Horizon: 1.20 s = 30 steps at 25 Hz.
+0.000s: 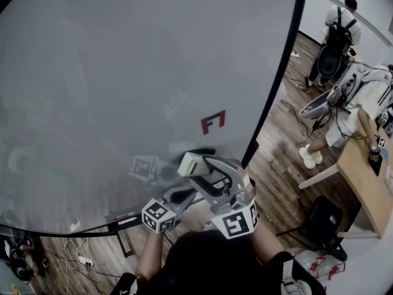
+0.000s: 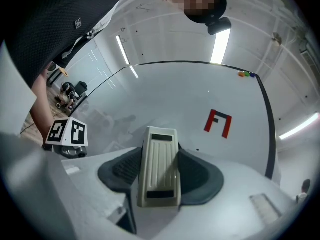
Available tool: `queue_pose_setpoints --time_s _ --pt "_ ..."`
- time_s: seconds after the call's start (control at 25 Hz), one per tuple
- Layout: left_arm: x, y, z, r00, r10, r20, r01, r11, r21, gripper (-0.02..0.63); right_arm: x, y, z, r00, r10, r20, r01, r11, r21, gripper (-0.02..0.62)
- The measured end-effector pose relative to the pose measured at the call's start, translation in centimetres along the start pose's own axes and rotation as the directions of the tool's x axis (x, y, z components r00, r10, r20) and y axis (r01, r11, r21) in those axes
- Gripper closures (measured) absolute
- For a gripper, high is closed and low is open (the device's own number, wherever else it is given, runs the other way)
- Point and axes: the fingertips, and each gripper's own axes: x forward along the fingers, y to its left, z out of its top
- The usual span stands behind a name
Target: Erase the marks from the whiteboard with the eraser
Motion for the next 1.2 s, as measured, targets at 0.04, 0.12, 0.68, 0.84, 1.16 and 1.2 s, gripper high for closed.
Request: queue_pose_setpoints --time_s 0.04,0.12,0.68,0.84,1.16,1.2 --pt "0.0 0.0 0.0 1.0 0.002 -0.001 -0.002 1.0 0.0 0.591 -0.1 -0.2 0.0 1.0 -0.002 0.003 0.002 1.0 0.009 0.36" --pt "0.1 -0.1 0.1 1.0 0.005 -0.002 -0.005 1.0 -0.001 0.591 -0.3 -0.8 0.1 1.0 -0.011 0.008 0.011 1.0 0.023 0.36" --pt "2.5 -0.7 1.0 1.0 -0.003 -0.004 0.003 1.0 0.009 0.591 -3.9 -8.1 -4.7 0.987 -0.152 -0.055 0.158 0.978 0.135 0.36" --pt "2.8 -0.6 1.2 1.0 0.01 -0.007 -0.01 1.0 0.006 0.591 -5.3 -10.6 -6.8 0.974 -0.21 -0.085 0.223 0.956 0.193 0.36" --pt "3.8 -1.3 1.6 1.0 0.018 -0.009 -0.018 1.0 -0.004 0.591 -6.6 -13.7 -7.7 0.96 -0.278 -0.036 0.273 0.897 0.348 0.36" --pt "3.8 -1.3 1.6 1.0 0.021 -0.009 -0.021 1.0 -0.006 0.591 -6.5 -13.7 -7.7 0.96 -0.279 -0.033 0.272 0.895 0.353 0.36"
